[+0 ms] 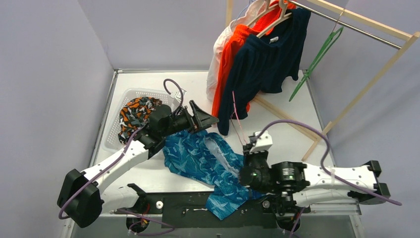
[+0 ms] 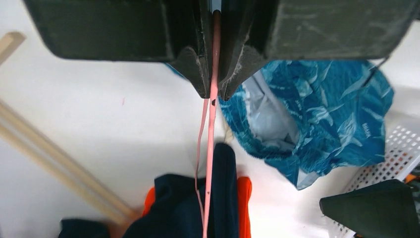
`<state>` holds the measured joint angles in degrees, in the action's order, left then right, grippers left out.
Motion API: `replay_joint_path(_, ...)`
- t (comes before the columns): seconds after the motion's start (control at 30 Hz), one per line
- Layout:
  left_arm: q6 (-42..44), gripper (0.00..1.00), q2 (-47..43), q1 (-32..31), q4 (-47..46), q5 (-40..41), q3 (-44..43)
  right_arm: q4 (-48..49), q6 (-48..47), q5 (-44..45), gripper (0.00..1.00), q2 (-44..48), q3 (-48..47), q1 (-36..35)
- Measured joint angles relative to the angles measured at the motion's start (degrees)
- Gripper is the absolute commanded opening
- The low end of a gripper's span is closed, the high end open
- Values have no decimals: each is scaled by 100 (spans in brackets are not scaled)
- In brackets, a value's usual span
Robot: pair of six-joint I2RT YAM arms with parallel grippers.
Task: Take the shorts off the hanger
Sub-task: Place the hanger on the clothes rod.
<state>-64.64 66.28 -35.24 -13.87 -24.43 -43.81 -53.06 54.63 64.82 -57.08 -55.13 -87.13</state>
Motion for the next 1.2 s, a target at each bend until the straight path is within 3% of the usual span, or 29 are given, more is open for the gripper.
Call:
replay_joint_path(0.2, -177, 82, 640, -474, -9, 72, -463, 916, -579, -758, 0, 1740, 973, 4)
replay_joint_path(0.33, -289, 79, 1126, -955, -11, 337, -896, 1036, -621, -962, 0, 1847, 922, 4)
replay_joint_path(0.57, -844, 55, 1576, -1392, -341, 632, -940, 643, -326, -1025, 0, 863, 605, 4)
replay_joint_path(0.77, -1003, 13, 1700, -1510, -348, 804, -846, 468, -190, -1023, 1, 719, 584, 4)
replay_joint_path(0.9, -1099, 0, 1663, -1543, -413, 835, -697, 437, -229, -1139, 9, 807, 570, 4)
replay_joint_path(1.2, -1071, 0, 1580, -1545, -951, 372, -337, 570, -487, -1604, 49, 1283, 525, 2)
